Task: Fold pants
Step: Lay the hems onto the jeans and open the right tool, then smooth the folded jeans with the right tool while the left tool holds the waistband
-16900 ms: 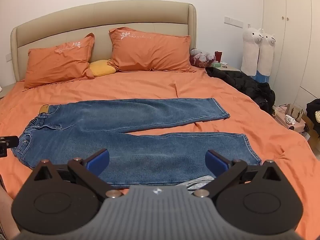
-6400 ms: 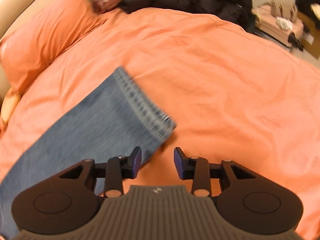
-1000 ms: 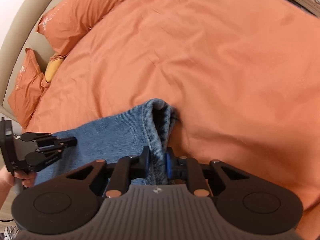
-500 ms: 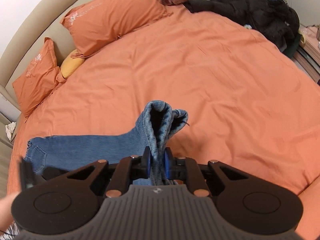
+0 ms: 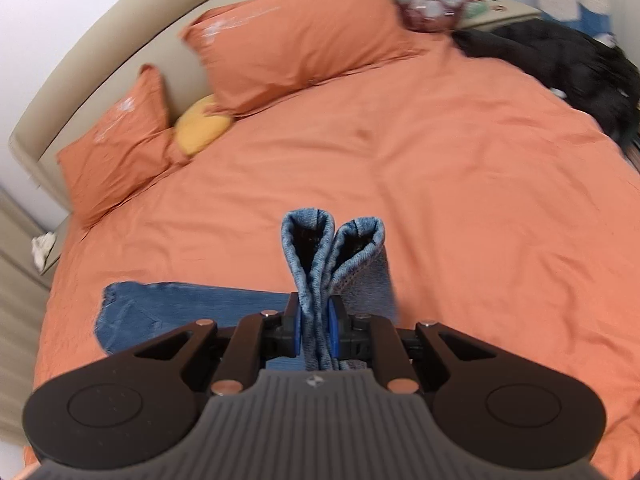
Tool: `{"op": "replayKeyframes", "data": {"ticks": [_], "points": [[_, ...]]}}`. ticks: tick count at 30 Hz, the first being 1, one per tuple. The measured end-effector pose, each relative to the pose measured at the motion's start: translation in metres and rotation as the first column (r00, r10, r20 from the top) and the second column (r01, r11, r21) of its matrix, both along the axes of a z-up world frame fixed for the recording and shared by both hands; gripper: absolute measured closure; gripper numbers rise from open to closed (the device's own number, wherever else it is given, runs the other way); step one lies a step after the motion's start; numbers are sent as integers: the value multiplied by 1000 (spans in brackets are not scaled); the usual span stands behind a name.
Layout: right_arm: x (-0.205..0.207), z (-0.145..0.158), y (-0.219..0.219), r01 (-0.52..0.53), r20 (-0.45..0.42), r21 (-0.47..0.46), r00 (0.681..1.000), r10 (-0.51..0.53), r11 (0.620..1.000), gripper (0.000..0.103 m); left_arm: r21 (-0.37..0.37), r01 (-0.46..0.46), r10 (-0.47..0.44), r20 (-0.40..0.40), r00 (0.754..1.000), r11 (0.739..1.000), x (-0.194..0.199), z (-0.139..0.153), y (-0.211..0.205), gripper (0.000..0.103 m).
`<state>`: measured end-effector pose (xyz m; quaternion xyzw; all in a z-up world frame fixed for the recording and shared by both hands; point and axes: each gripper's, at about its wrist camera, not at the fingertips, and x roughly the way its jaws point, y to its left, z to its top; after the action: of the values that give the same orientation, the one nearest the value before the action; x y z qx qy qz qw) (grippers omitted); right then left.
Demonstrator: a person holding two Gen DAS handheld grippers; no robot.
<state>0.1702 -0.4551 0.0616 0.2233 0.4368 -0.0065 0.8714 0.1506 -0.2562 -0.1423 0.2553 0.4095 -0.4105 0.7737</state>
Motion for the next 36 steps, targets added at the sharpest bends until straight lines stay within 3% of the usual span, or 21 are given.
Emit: {"op": "replayKeyframes", "data": {"ticks": [4,7,17,22,25,30,33,36], "points": [[34,-7,59,-55,-22,-1,998,55,998,93,10,-78,77,41,996,997,5,15,50,101],[60,-31,100,-83,-59,15,995,83,996,93,15,-146,145,62,988,989,11,25,77,101],[122,-160,193,-92,-203,56,974,101,994,92,13,-316,316,37,948,949,30,20,144,101],[133,-204,213,-98,-239,33,965,103,995,84,22,-364,364,10,931,931,32,23,169,101],[132,-210,217,-105,-230,39,967,111,994,70,21,-382,382,-9,924,924,35,24,173,101],[103,-185,229,-176,-141,-61,976,167,982,67,-5,-404,404,-21,914,915,36,24,179,100],[72,-174,234,-236,-99,-60,968,229,970,61,6,-419,420,-10,908,908,33,24,177,100],[48,-182,247,-293,-99,-60,953,286,954,59,26,-423,424,1,906,906,29,21,174,100]]}}
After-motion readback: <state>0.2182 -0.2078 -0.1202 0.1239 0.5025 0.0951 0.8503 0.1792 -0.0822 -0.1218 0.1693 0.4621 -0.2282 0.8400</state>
